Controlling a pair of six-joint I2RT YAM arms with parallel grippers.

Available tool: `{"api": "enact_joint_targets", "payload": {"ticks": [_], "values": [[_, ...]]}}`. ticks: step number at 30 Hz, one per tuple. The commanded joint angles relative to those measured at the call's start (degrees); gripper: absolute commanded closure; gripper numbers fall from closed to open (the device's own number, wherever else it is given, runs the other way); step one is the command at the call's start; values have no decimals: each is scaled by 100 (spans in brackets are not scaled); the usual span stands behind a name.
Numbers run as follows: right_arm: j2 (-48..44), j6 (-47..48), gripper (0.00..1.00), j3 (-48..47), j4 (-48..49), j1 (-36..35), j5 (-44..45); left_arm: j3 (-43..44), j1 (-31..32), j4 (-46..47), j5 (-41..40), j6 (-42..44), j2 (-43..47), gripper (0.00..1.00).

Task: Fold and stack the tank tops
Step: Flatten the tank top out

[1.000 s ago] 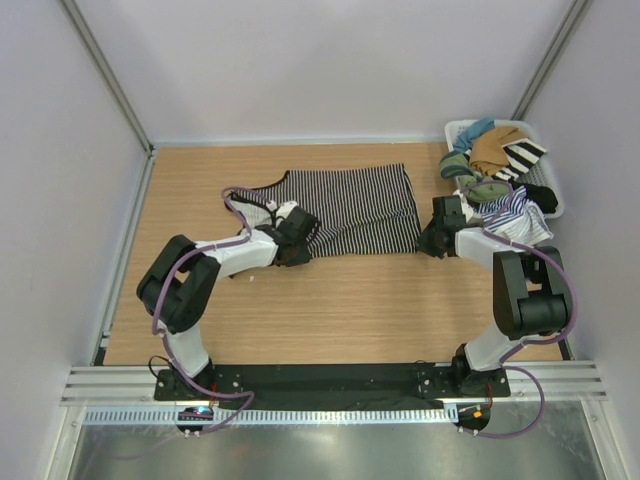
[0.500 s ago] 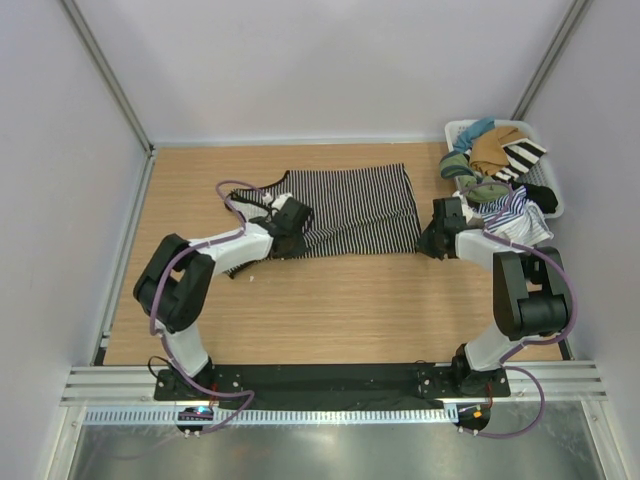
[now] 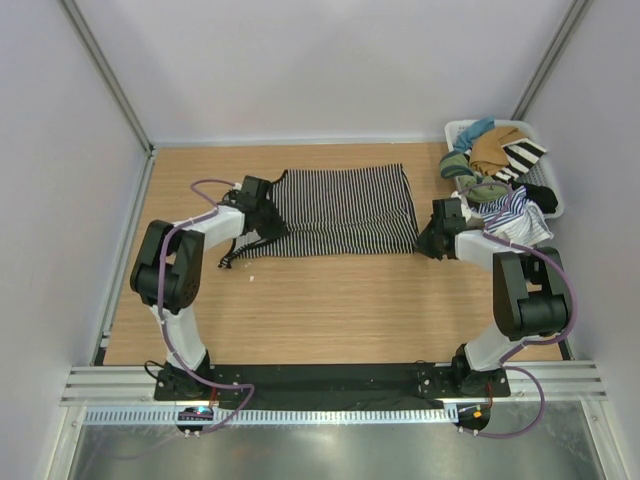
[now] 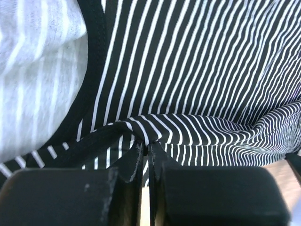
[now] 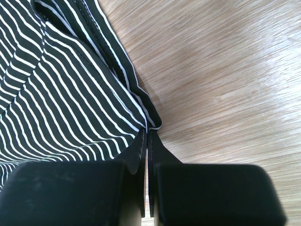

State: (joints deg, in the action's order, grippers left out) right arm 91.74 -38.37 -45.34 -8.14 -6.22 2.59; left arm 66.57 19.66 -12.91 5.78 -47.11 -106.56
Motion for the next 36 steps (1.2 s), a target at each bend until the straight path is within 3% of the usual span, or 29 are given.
{"api": "enact_joint_targets", "payload": {"ticks": [1, 10, 15, 18, 28, 31, 32, 36], "values": [[-95, 84, 99, 52, 50, -20, 22, 286, -103, 385, 722, -123, -250, 92], [-157, 93, 99, 96, 32, -29, 49, 1191, -252, 69, 636, 61, -576, 77], [-192, 75, 99, 96, 23, -29, 40, 1719, -279, -667, 249, 395, -655, 50], [-218, 75, 99, 96, -3, -37, 66, 1632, -279, -818, -24, 527, -376, 41], [-262, 110, 99, 78, -73, -29, 119, -448, -112, -854, -340, 616, 1872, 34], [-376, 189, 99, 104, -126, -37, 180, -1074, 29, -810, -516, 572, 2489, 17], [-411, 216, 99, 131, -144, -29, 207, -1232, 29, -714, -525, 511, 2613, 3], [-631, 304, 99, 280, -118, -29, 155, -1961, -242, -679, -746, 194, 3027, 0]]}}
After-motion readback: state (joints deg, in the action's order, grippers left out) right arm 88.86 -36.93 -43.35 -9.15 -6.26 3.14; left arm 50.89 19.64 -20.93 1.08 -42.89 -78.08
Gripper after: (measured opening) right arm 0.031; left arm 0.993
